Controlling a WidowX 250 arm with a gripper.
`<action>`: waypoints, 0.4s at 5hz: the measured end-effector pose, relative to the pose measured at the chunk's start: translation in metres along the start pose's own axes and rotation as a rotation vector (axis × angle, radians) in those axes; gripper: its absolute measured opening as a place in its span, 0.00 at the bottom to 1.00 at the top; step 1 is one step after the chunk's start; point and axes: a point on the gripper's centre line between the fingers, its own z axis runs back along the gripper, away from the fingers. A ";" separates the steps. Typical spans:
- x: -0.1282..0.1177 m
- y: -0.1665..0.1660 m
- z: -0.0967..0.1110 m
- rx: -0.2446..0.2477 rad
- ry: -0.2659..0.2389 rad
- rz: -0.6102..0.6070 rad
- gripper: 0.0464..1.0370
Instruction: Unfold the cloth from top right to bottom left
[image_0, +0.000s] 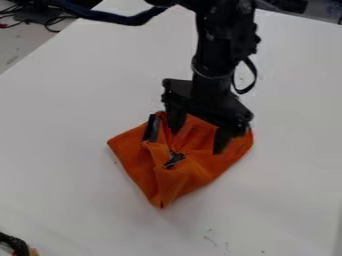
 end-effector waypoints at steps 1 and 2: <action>0.012 0.028 -0.021 -0.014 0.013 0.016 0.96; 0.027 0.050 -0.035 -0.026 -0.010 0.012 0.96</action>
